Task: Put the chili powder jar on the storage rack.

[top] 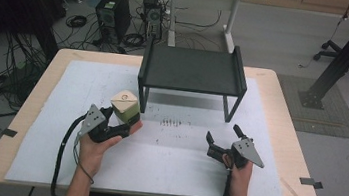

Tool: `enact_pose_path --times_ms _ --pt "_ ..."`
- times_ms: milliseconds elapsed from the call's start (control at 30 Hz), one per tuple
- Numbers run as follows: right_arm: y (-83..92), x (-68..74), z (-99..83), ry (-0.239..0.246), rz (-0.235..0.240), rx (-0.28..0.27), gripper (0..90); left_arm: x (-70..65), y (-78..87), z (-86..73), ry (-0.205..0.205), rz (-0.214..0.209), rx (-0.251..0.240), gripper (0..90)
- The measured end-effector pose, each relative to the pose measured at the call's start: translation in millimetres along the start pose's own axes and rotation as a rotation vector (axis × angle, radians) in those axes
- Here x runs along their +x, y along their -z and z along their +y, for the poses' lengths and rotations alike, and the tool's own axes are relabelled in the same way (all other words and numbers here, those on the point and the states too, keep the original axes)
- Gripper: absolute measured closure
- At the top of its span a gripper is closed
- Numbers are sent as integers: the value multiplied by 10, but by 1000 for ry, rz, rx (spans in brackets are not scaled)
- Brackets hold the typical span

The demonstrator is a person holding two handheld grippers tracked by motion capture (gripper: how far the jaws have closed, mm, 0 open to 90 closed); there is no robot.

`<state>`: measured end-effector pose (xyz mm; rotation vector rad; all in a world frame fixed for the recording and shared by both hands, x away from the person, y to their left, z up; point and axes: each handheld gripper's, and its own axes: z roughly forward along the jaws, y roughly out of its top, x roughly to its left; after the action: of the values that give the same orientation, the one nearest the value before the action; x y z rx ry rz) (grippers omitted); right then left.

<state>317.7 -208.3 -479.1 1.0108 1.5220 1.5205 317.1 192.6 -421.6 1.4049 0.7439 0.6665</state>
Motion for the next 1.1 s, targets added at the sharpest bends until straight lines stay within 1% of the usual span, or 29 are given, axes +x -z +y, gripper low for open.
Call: enact_pose_path --times_ms 100,167,300,367,533,567,600,667,733,800,900,933,1033,1067,1100 --pt "1 1 -1 -2 0 0 2 -37 -56 65 5 -16 -5 289" --pt "2 0 -1 -2 0 -2 2 -66 -101 115 -2 -26 -4 289" --pt "3 0 -1 -2 1 -3 2 -99 -160 171 -1 -38 -4 289" --pt "3 0 -1 -2 1 -4 2 -128 -224 228 2 -53 -4 289" --pt "4 -1 -2 -2 2 -5 2 -168 -334 339 -2 -71 -3 289" --pt "4 -1 -2 -2 2 -5 2 -168 -334 339 -2 -71 -3 289" --pt "4 0 -2 -3 2 -5 2 -182 -369 377 -2 -77 -6 289" --pt "4 0 -2 -3 2 -5 2 -191 -388 399 -2 -78 -8 289" --pt "5 -1 -2 -3 2 -5 2 -210 -453 468 -3 -80 -11 289" --pt "5 -1 -2 -4 3 -6 2 -214 -473 488 -3 -81 -11 289" --pt "6 -2 -2 -4 4 -6 2 -233 -551 568 -15 -84 -5 289" --pt "6 -2 -2 -4 4 -6 2 -233 -551 568 -15 -84 -5 289" --pt "5 -3 -2 -3 5 -8 2 -248 -610 624 -19 -85 0 289" --pt "6 -2 -2 -5 5 -7 2 -257 -654 657 -19 -86 0 289" --pt "6 -3 -2 -2 6 -6 2 -257 -654 657 -19 -86 0 289"
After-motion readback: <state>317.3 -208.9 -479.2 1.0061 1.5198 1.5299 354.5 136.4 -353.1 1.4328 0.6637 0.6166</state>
